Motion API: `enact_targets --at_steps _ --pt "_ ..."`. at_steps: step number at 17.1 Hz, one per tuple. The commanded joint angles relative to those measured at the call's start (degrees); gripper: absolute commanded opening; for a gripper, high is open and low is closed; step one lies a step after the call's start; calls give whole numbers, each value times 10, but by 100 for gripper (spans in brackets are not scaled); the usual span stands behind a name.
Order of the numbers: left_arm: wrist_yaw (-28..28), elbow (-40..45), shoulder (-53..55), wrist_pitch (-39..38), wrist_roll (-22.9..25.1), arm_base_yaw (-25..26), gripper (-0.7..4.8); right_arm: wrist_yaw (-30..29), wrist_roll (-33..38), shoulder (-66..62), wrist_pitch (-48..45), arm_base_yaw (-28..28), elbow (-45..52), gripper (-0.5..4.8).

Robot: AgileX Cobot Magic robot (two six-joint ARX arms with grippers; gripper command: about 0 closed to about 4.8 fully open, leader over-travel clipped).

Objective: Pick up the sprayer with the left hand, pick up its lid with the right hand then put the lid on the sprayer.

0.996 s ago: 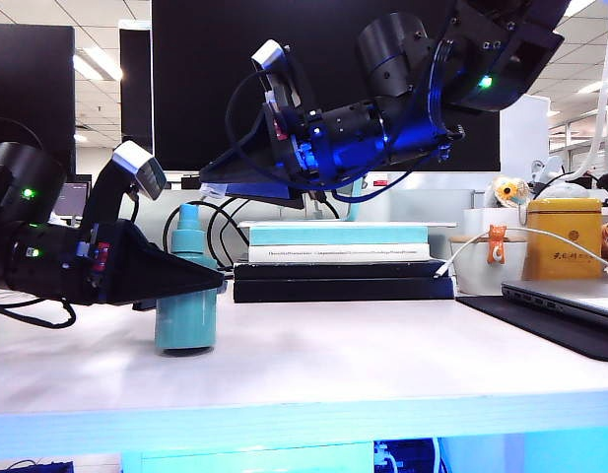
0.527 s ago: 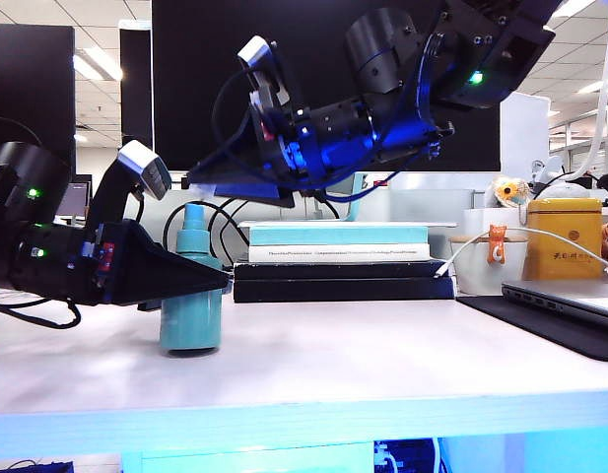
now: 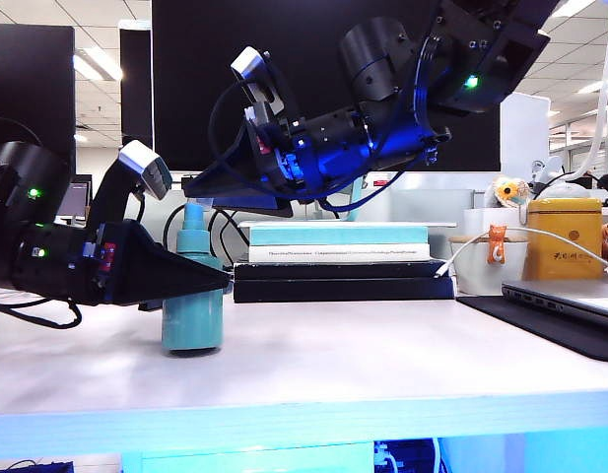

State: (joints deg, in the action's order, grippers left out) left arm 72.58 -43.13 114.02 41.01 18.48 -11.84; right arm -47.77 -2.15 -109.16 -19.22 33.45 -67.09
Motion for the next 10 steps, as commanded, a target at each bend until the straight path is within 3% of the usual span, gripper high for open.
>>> enact_targets --at_steps 1,10 --pt "-6 0 -1 -7 2 -1 236 6 -11 -1 2 2 -2 107" --pt "-3 0 -1 -7 2 -1 236 17 -24 -17 10 7 -2 107"
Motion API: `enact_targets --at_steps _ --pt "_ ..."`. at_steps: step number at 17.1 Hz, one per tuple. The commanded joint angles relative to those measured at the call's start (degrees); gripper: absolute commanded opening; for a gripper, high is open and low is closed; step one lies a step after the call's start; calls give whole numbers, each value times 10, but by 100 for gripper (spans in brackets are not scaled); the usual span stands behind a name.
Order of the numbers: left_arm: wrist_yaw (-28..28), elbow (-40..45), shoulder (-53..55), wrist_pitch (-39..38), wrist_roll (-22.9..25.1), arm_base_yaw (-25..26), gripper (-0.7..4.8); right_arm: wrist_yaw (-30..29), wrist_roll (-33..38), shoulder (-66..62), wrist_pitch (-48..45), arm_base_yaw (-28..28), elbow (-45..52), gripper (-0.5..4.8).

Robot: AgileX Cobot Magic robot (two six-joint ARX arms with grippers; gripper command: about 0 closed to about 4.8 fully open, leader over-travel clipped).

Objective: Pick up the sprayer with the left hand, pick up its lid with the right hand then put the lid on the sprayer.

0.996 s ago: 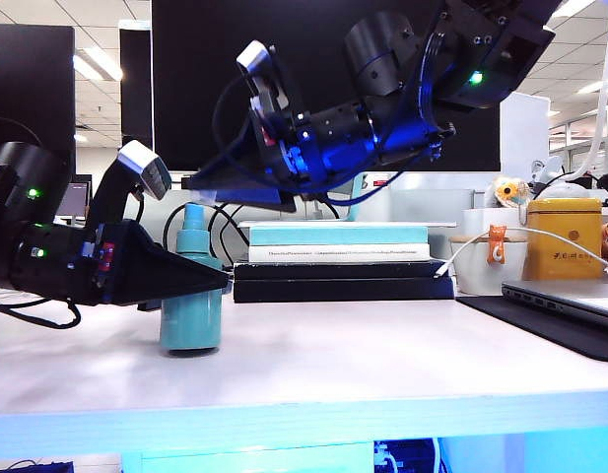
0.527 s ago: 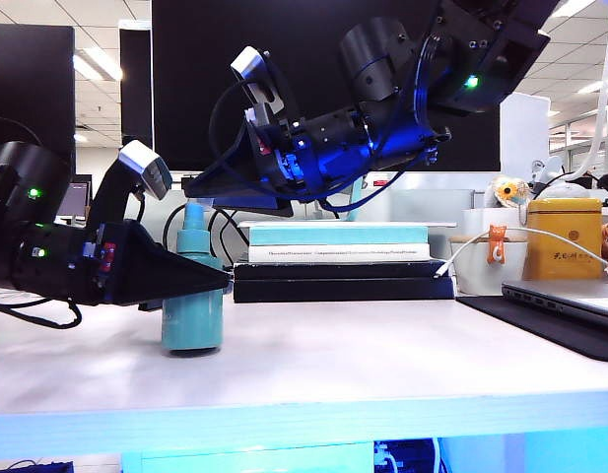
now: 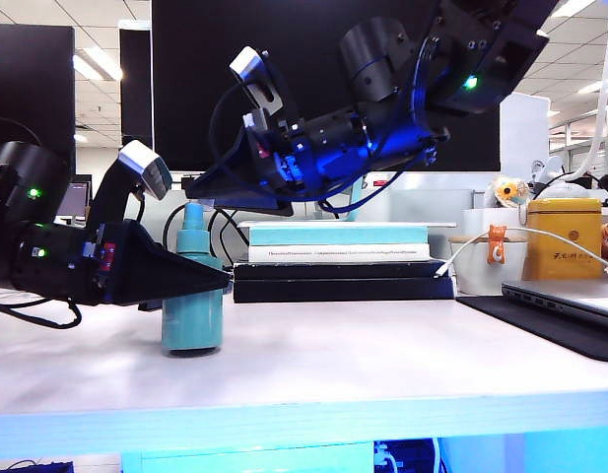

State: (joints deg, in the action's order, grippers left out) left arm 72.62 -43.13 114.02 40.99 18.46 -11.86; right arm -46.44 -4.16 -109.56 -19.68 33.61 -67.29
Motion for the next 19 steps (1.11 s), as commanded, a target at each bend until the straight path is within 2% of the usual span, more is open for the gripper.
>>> enact_targets --at_steps 1,8,10,14,19 --pt "-4 0 -1 -9 2 -1 236 2 -4 -20 18 8 0 107" --pt "-12 0 -1 -17 10 -1 236 2 -6 -23 39 0 0 107" --pt "-43 0 -1 -17 22 -1 236 2 -6 -16 49 -7 0 107" --pt "-66 0 -1 -16 28 0 236 2 -6 -4 54 -8 0 107" --pt "-75 0 -1 -15 38 0 236 -2 -5 -4 74 -7 0 107"
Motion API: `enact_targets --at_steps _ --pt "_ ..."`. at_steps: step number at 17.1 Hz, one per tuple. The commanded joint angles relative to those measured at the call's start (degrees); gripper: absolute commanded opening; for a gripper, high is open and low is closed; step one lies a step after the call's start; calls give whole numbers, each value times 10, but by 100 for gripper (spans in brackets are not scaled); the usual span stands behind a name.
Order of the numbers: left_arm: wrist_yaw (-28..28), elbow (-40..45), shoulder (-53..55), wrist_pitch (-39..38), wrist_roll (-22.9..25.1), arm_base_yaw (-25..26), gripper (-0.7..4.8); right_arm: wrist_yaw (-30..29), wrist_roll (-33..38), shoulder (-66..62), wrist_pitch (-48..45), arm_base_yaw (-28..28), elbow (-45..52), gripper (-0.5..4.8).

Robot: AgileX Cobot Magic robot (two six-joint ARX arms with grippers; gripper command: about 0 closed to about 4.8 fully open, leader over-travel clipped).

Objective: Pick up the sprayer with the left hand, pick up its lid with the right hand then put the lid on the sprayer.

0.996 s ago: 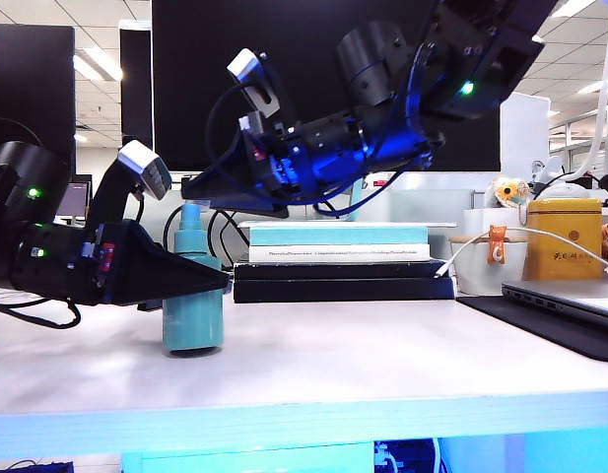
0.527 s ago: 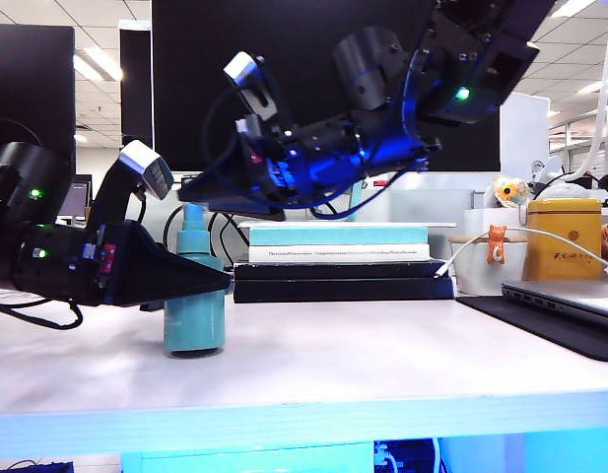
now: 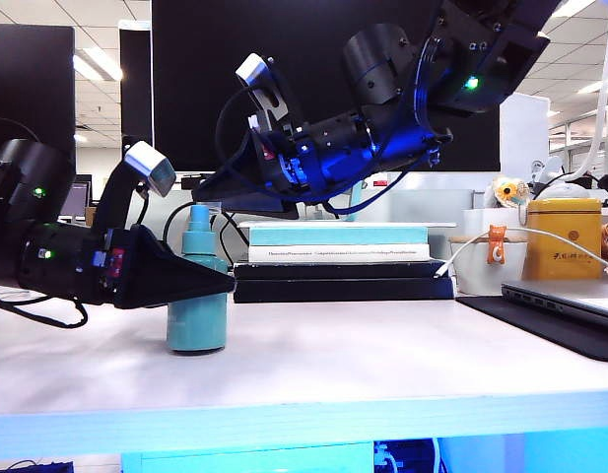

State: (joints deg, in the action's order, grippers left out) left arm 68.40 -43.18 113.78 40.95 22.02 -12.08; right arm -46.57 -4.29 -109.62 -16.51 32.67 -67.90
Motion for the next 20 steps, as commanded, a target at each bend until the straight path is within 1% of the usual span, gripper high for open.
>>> enact_targets --at_steps 1,3,7,11,13,16,18,20 --pt "-33 0 2 -15 3 2 236 -1 -3 -3 42 2 6 107" --pt "-33 0 2 -14 5 2 236 -24 -2 -2 42 3 6 107" --pt "-39 0 2 -14 5 2 236 -24 0 -2 43 3 6 107" --pt "-37 0 2 -14 5 2 236 -7 -6 -3 52 3 6 107" --pt "-26 0 2 -14 5 2 236 0 -9 -3 54 3 6 107" --pt "-10 0 2 -14 4 2 236 14 -35 -4 68 3 6 108" --pt "-3 0 2 -14 3 2 236 19 -35 -4 61 3 6 109" --pt "0 0 2 -14 1 1 236 22 -35 -4 54 3 6 121"
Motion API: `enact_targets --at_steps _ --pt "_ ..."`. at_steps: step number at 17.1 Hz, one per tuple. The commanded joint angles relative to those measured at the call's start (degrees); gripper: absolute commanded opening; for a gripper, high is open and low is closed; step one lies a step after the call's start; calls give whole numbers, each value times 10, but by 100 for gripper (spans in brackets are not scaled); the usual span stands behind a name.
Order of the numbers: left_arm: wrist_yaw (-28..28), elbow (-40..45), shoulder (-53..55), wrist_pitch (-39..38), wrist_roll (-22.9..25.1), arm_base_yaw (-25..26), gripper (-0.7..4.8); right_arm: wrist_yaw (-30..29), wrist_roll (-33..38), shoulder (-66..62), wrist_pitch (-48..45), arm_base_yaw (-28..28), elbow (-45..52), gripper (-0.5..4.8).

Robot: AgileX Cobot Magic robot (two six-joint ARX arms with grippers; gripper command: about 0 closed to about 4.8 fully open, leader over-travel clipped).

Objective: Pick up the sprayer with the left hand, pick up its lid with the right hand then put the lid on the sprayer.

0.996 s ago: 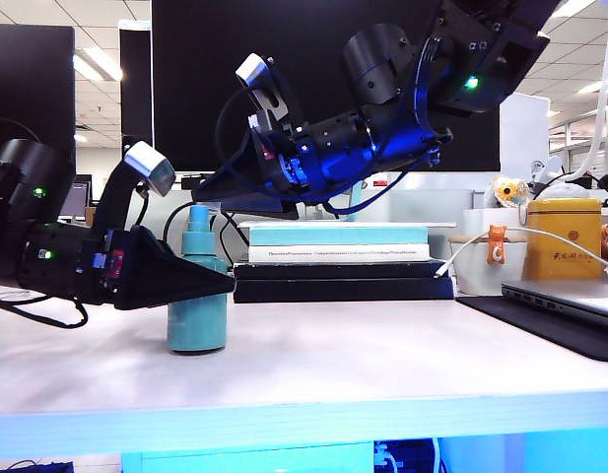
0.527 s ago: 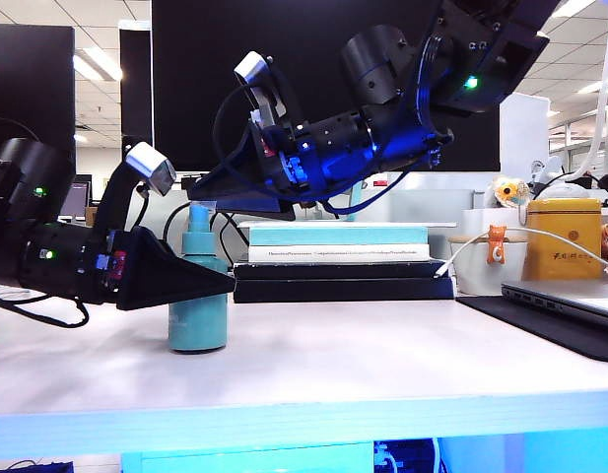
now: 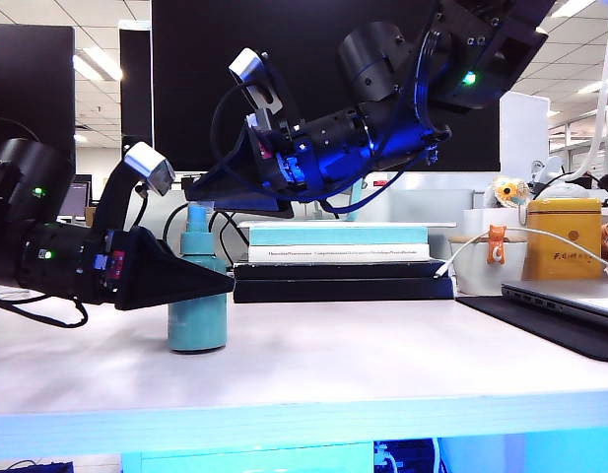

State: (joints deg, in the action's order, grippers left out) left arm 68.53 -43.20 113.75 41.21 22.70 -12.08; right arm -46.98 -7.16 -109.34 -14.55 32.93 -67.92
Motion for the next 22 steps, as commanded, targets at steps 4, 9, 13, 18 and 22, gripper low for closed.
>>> enact_targets --at_steps 4,9,13,18,22 --pt "7 0 2 -17 -6 1 236 26 -6 -7 23 0 6 158" --pt "7 0 2 -17 -6 1 236 26 -4 -7 3 5 6 156" --pt "7 0 2 -18 -6 1 236 36 -3 -7 -12 20 6 135" --pt "-5 1 2 -18 -6 1 236 38 -4 -6 3 26 6 135" --pt "-20 1 2 -17 -6 1 236 38 -4 -5 26 25 6 135"
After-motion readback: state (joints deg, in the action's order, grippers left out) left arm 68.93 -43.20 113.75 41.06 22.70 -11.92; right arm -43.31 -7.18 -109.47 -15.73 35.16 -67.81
